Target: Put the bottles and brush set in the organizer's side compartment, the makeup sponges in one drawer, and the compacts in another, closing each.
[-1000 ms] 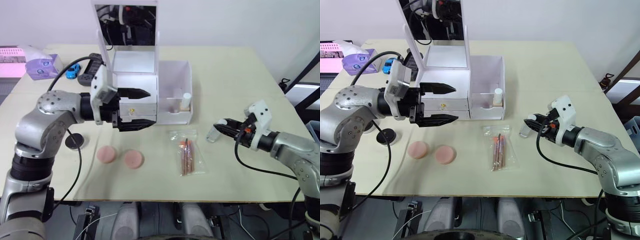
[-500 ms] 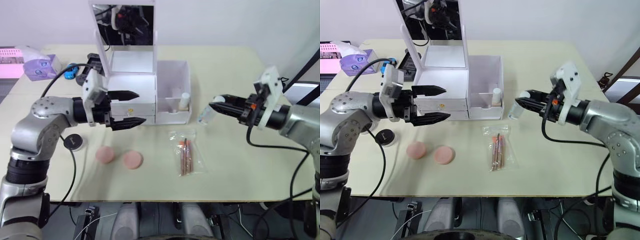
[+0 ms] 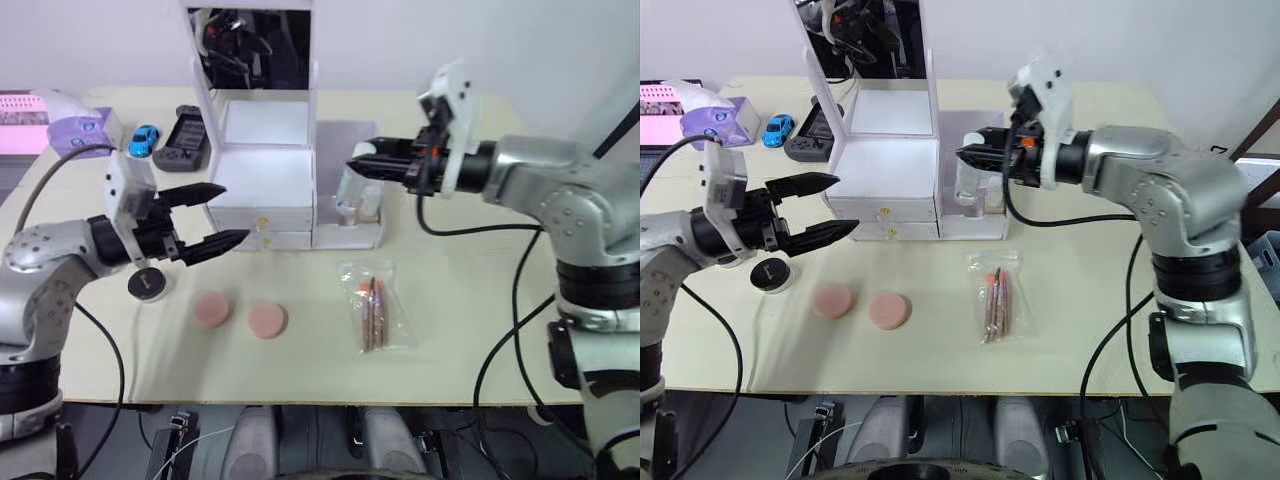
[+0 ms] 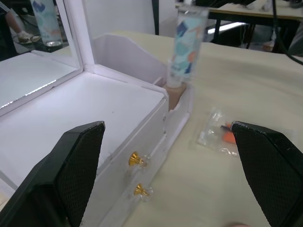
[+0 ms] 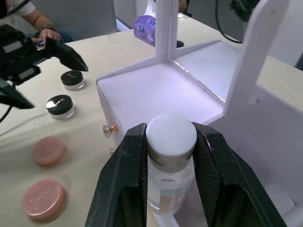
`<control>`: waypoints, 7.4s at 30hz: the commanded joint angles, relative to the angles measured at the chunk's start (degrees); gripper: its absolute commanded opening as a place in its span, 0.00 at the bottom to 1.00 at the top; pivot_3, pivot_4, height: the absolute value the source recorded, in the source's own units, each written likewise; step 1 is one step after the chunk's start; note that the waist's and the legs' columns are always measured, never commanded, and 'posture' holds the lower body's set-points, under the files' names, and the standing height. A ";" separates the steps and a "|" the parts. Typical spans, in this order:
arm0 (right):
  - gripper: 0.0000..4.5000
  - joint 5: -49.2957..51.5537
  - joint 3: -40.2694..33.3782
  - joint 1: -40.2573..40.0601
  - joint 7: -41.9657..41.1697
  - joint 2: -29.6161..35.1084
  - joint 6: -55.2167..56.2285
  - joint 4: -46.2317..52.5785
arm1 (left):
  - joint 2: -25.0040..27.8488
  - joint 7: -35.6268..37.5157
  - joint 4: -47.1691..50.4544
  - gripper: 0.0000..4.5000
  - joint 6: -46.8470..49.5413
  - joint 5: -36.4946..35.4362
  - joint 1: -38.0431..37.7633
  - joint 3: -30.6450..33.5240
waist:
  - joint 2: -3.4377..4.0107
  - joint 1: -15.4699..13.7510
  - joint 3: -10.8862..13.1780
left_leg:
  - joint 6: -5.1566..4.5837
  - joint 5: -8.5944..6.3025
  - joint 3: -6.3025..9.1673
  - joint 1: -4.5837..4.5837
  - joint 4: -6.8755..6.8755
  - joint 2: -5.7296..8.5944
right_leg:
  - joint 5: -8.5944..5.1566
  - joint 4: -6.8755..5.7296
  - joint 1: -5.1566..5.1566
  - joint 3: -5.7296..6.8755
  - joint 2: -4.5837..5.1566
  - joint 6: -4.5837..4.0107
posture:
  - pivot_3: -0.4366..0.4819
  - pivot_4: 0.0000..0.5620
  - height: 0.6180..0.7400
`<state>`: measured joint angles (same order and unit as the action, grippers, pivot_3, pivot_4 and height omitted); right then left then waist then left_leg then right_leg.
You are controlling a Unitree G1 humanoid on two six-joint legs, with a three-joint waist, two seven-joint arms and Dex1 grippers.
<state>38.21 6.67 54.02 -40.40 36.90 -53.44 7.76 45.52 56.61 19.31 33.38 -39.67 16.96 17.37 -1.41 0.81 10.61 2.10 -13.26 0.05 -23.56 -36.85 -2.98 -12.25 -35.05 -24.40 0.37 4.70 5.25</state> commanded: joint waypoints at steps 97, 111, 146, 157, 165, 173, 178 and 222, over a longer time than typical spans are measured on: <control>1.00 21.73 -22.36 -30.05 1.08 14.05 -30.34 22.31 | 4.03 -20.11 5.60 0.45 46.49 -35.80 14.45 -14.94 | -0.28 -0.17 -0.04 | 0.03 0.03 -0.14 0.33 0.53 0.01 | -0.13 -0.06 -0.07 -0.13 -0.03 -0.08 | 0.48 0.27 0.91; 1.00 32.55 -15.85 -25.79 22.54 4.57 -39.06 -4.98 | -6.00 -15.53 5.93 0.01 30.59 -10.38 14.78 -36.33 | -0.34 -0.12 -0.10 | 0.01 0.03 0.10 0.14 0.03 0.12 | -0.06 -0.03 0.08 -0.13 -0.08 -0.20 | 0.48 0.27 0.91; 0.36 26.38 -4.43 -19.05 17.80 -4.58 -39.06 -22.13 | -19.13 -14.00 -5.33 0.00 23.33 11.47 11.89 -42.78 | -0.30 -0.02 -0.40 | -0.06 -0.01 0.32 0.18 -0.17 0.10 | -0.10 -0.12 0.19 -0.14 -0.23 -0.10 | 0.48 0.27 0.91; 0.01 23.58 -7.50 -22.22 10.88 -0.07 -38.85 -13.09 | -20.71 -13.73 -4.95 0.00 23.41 9.88 10.00 -38.11 | -0.29 -0.42 -0.39 | -0.27 -0.14 0.32 0.11 -0.13 0.11 | -0.11 -0.11 0.17 -0.14 -0.24 -0.11 | 0.48 0.27 0.91; 0.01 30.45 -22.49 -26.00 6.58 1.47 -27.62 11.85 | -18.01 -9.98 6.28 0.00 25.91 -2.31 5.10 -24.09 | -0.21 0.11 -0.33 | -0.41 -0.23 0.33 0.06 -0.06 0.10 | -0.26 -0.06 0.03 -0.14 -0.27 0.15 | 0.48 0.27 0.91; 0.01 17.37 -19.89 -9.58 -1.82 1.51 -1.71 8.02 | -12.71 -11.08 6.17 0.00 26.11 -18.01 11.18 -3.02 | 0.00 0.34 -0.09 | -0.40 -0.23 0.39 0.09 -0.25 0.10 | -0.22 0.06 0.03 -0.14 -0.31 0.08 | 0.48 0.27 0.91; 0.01 0.35 -6.82 3.60 -15.31 0.26 16.22 -11.31 | -11.29 -15.86 4.51 0.00 27.15 -25.36 14.01 2.06 | -0.08 0.31 -0.16 | -0.39 -0.23 0.38 0.21 -0.18 0.16 | -0.20 0.13 0.16 -0.15 -0.25 0.05 | 0.48 0.27 0.91; 0.86 -32.42 -13.09 24.76 -20.01 -22.21 69.19 -83.19 | -6.69 -25.28 8.27 0.00 20.73 -28.98 8.84 -0.32 | -0.07 0.47 -0.08 | 0.23 0.14 0.37 0.35 0.68 0.18 | -0.07 -0.08 -0.06 -0.20 -0.32 -0.11 | 0.48 0.27 0.91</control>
<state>5.72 -5.10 76.55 -59.75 14.06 15.06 -76.65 38.19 31.37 26.00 55.41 -68.47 25.35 16.85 -1.48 1.28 10.53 2.33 -13.12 0.41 -23.21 -36.16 -2.80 -12.32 -35.13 -24.46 0.16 4.38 5.13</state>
